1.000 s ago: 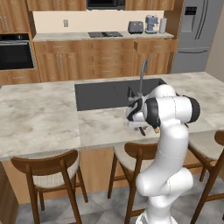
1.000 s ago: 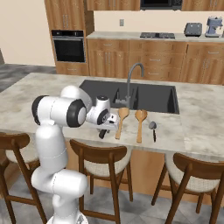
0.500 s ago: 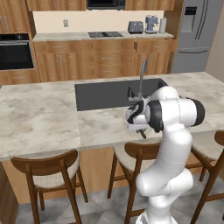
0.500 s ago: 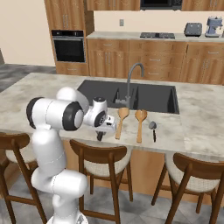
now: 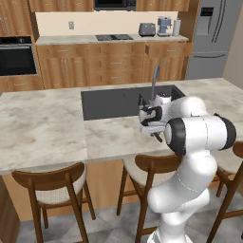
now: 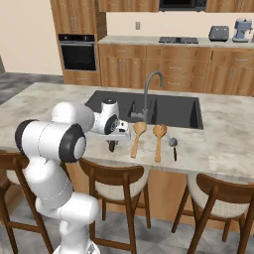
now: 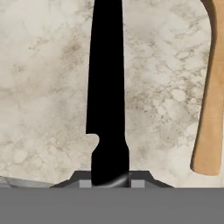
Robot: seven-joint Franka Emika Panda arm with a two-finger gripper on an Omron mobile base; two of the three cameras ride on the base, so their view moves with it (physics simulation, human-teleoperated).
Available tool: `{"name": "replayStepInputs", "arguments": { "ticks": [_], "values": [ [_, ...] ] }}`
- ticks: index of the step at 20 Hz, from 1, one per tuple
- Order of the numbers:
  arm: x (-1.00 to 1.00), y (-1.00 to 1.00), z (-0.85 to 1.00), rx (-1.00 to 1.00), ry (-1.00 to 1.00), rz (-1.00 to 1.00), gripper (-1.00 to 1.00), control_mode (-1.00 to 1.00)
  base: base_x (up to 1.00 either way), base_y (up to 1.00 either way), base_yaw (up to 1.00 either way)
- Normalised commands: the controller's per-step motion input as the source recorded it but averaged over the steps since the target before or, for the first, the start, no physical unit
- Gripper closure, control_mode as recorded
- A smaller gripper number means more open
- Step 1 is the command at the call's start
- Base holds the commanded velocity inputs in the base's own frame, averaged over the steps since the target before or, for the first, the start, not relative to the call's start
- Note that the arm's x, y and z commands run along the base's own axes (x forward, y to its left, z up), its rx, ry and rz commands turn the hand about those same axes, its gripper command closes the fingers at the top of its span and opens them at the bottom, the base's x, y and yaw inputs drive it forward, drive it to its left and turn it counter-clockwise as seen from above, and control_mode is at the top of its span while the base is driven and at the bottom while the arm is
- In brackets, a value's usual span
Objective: Pick up the metallic utensils from the counter and place them in the open drawer. Make sure not to pick up any wooden utensils.
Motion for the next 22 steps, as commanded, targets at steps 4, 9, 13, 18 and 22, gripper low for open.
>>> {"name": "replayStepInputs", "arguments": {
  "ticks": [4, 9, 13, 18, 22],
  "values": [
    [-0.07, 0.0, 1.0, -0.09, 0.08, 0.12, 1.0, -1.0, 0.0, 0.0, 0.0],
    [-0.36, -0.01, 0.87, -0.03, 0.04, 0.12, 1.0, -1.0, 0.0, 0.0, 0.0],
    [-0.6, 0.0, 0.61, 0.0, 0.0, 0.05, 1.0, -1.0, 0.0, 0.0, 0.0],
    [-0.74, -0.03, 0.71, 0.01, -0.11, -0.03, 1.0, -1.0, 0.0, 0.0, 0.0],
    [-0.59, 0.0, 0.8, 0.0, -0.05, -0.02, 1.0, -1.0, 0.0, 0.0, 0.0]
  ]
}}
